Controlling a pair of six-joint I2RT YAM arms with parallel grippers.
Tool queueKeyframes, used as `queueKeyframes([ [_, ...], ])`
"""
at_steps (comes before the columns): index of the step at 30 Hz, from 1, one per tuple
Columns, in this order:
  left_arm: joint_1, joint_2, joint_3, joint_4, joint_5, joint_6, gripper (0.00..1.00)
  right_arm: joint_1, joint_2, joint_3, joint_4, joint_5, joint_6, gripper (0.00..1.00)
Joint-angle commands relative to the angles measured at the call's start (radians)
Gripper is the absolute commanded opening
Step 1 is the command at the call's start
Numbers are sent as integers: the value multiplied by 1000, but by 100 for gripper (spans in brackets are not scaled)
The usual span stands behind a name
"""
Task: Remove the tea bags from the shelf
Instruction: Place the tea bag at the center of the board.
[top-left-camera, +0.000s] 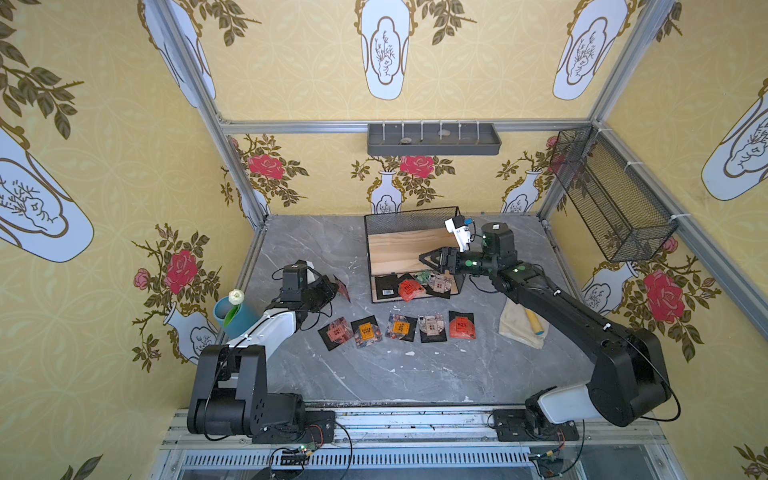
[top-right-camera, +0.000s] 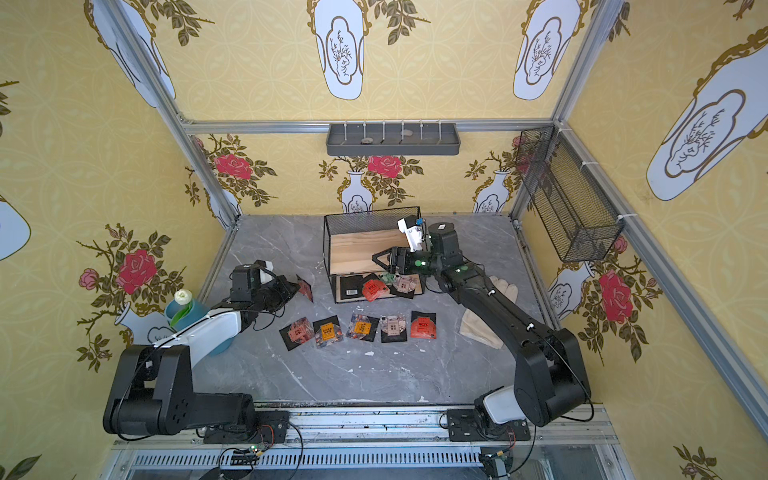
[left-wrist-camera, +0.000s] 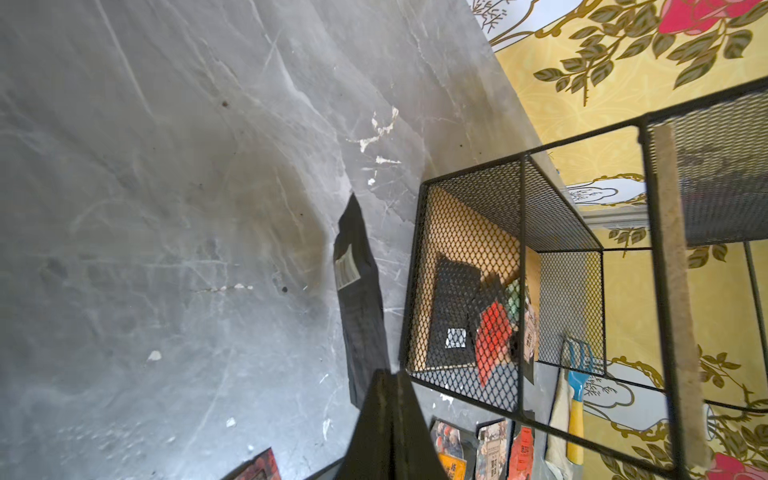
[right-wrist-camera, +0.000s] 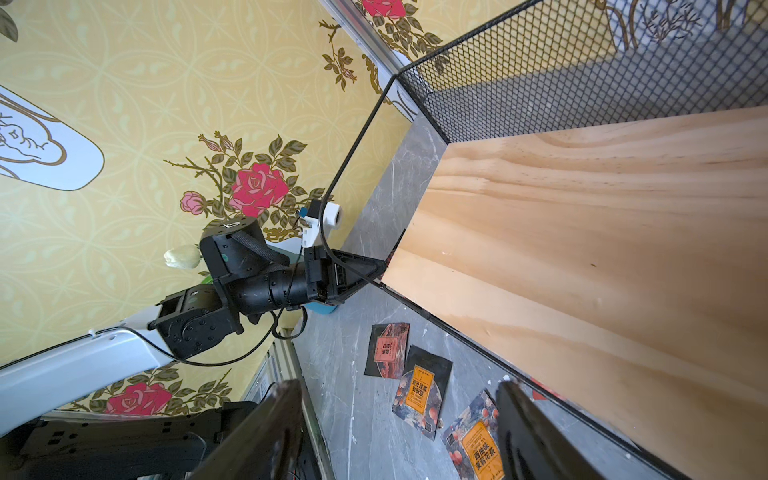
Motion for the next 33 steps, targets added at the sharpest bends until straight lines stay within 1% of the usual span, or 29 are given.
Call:
queueKeyframes([
  [1, 4, 17, -10, 28, -26, 21, 0, -1, -8, -4, 27, -6, -4, 77],
  [6, 13, 27, -20, -4, -51, 28, 0, -1, -11, -4, 26, -7, -5, 77],
  [9, 15, 22, -25, -38, -90, 31, 0, -1, -10, -6, 27, -6, -5, 77],
  [19, 25, 25, -32, -110, -140, 54, 1, -1, -11, -4, 29, -9, -3, 77],
  [23, 26, 35, -27, -134, -160, 58, 7, 1, -8, 0, 29, -11, -3, 77],
  [24, 29, 34, -27, -138, -167, 58, 10, 0, -7, -1, 29, -12, -4, 77],
  [26, 29, 30, -29, -148, -178, 56, 12, -1, -7, 0, 29, -12, -3, 77],
  [29, 29, 20, -28, -159, -187, 54, 21, 0, -7, 1, 26, -10, -5, 77],
  [32, 29, 6, -27, -172, -199, 54, 25, 0, -6, 1, 24, -11, -7, 77],
  [33, 29, 0, -27, -175, -203, 55, 29, 0, -6, 1, 22, -11, -7, 77],
])
